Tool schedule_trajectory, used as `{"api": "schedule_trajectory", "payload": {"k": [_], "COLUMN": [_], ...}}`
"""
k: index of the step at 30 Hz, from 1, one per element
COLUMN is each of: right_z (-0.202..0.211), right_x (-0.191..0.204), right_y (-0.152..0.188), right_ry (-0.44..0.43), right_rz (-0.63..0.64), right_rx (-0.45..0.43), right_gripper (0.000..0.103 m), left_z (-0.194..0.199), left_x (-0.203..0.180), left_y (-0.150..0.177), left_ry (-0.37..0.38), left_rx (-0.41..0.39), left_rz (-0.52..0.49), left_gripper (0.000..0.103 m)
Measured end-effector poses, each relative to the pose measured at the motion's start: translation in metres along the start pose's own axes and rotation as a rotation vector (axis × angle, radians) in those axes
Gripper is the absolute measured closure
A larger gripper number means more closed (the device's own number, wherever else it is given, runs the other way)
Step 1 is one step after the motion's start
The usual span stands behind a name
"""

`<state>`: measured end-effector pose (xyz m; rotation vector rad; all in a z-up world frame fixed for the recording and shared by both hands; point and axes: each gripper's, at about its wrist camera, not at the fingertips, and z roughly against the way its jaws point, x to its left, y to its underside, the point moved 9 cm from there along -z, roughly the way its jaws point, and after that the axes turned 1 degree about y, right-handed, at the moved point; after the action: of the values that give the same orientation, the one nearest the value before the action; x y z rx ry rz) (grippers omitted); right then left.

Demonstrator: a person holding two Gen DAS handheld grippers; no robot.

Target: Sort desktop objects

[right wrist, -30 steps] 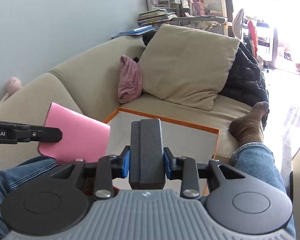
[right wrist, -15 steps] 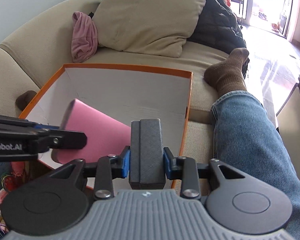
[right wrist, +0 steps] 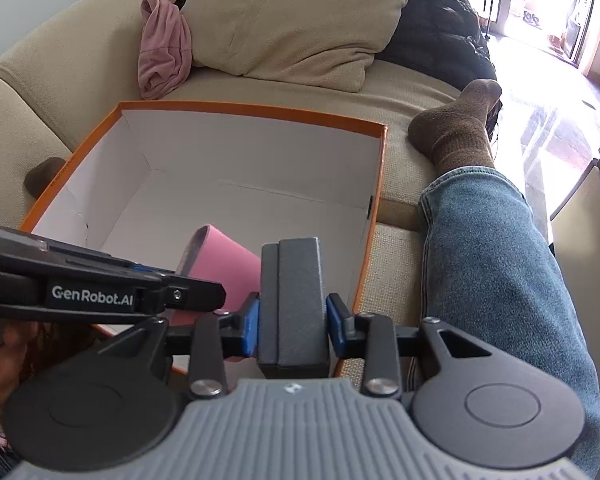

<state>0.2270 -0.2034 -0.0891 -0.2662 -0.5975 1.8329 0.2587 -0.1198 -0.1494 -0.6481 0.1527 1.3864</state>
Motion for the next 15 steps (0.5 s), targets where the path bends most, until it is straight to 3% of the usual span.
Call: {"api": "schedule_trajectory", "payload": {"k": [15], "right_z": [0.013], "right_x": [-0.006], "right_y": [-0.003], "right_ry": [-0.066], "right_rz": [-0.077], "right_rx": [-0.012], "right_gripper": [0.060], "left_z": [-0.006], "left_x": [-0.008], "left_y": [-0.001], "left_ry": [-0.016], "left_rx": [0.006], "left_rz": [0.015], "left_gripper": [0.085]}}
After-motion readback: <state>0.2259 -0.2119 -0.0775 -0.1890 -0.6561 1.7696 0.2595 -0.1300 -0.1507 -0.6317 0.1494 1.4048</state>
